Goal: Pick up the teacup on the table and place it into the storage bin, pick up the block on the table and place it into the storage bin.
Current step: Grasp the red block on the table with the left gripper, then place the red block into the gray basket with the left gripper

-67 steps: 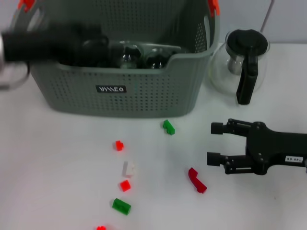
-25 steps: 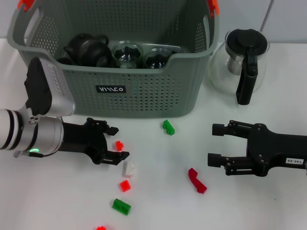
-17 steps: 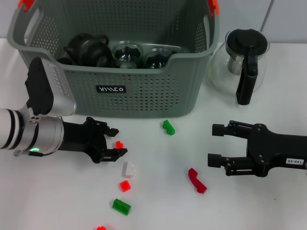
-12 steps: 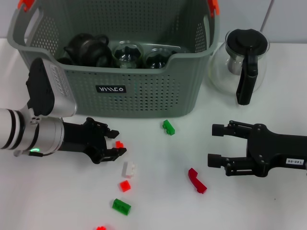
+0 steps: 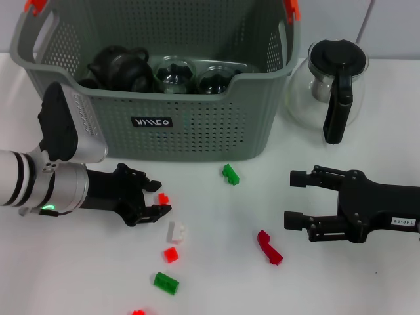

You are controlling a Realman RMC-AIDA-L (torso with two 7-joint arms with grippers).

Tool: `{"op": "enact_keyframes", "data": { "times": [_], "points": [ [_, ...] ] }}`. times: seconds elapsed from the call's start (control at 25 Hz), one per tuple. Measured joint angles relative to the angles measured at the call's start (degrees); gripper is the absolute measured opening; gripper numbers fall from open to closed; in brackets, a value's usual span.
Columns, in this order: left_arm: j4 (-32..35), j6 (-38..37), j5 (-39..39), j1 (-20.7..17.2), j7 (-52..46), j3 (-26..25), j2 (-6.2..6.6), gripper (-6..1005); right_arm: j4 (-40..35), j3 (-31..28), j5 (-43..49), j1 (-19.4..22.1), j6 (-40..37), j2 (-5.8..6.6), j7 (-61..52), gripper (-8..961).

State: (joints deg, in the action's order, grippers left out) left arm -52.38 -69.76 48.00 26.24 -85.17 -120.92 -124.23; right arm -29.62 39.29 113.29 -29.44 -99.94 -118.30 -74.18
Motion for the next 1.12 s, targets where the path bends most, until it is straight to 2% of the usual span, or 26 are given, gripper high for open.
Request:
{"op": "enact_keyframes", "data": {
  "times": [0.8,1.12],
  "points": [
    [1.97,0.64,-2.96,2.74,-3.75,-0.02,0.1,303,0.0,0.0,0.0,0.17,0.19,0.08,0.0,941],
    [-1.22,-5.33,-2.16,2.44,-3.84,-3.09,0.08,225,0.0,0.0,-0.01,0.33,0.02,0.14,0.0,940]
  ]
}}
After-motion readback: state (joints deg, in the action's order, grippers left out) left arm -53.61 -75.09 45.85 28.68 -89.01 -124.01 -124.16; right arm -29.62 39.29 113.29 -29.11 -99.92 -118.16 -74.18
